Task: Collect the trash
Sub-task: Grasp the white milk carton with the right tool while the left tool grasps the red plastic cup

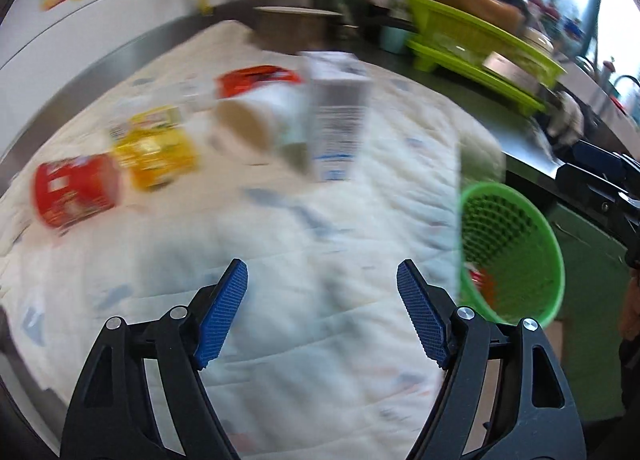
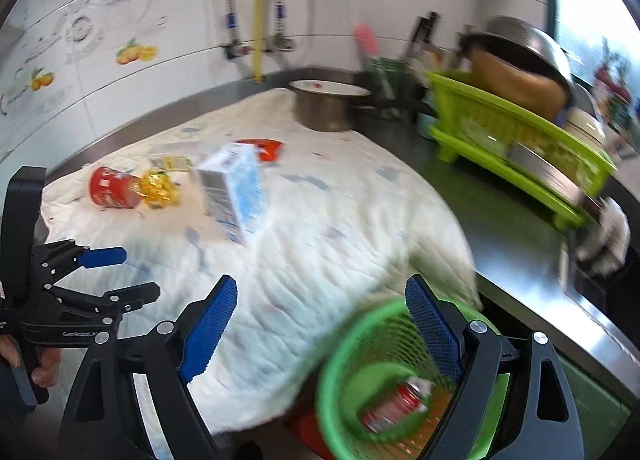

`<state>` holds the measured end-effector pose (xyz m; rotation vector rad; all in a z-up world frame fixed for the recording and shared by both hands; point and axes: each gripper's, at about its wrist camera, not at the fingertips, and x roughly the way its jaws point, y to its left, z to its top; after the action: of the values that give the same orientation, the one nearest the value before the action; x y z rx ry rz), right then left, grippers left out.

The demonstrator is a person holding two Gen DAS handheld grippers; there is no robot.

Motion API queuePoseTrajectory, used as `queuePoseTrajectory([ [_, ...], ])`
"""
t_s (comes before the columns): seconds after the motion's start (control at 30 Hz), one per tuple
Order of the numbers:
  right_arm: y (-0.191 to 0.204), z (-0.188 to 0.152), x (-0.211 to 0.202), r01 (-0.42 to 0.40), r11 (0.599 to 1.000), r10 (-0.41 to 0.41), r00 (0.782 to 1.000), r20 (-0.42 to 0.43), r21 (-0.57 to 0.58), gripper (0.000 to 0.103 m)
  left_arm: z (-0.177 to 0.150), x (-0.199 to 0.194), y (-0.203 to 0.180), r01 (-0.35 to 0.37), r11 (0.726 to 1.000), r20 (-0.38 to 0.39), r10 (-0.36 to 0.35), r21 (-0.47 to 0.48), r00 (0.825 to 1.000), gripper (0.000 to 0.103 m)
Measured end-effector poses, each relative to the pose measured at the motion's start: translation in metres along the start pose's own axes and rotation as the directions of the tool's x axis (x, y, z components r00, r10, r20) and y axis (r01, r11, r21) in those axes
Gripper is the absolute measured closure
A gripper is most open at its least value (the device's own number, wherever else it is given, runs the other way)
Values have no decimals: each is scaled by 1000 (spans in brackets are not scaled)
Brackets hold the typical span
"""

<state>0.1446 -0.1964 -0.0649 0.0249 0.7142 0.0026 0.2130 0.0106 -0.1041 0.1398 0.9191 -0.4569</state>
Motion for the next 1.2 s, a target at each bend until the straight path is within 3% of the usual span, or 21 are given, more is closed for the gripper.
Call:
queuePoseTrajectory([
  [0.17, 36, 21, 30, -50, 999, 50, 999, -9, -19, 20, -5, -16, 55, -81, 993, 22, 83, -84, 996, 26],
  [0.37, 63, 37, 60, -61, 998, 61, 998, -25, -13, 20, -2, -35, 123, -180, 966, 57, 193, -188, 980, 23],
  [0.67, 83, 56, 102, -5, 999, 7, 999, -51, 33, 20, 11, -44, 204, -264, 907, 72, 303, -329, 950, 18],
  [0.9, 89, 65, 131, 37, 998, -32, 996, -82, 55, 20, 23, -32, 242, -267, 886, 64, 313, -380, 948, 17],
  [1.2, 90, 71, 147, 68, 995, -60, 993, -99, 74, 24, 35, -4, 261, -182, 924, 63, 215, -335, 975, 19],
])
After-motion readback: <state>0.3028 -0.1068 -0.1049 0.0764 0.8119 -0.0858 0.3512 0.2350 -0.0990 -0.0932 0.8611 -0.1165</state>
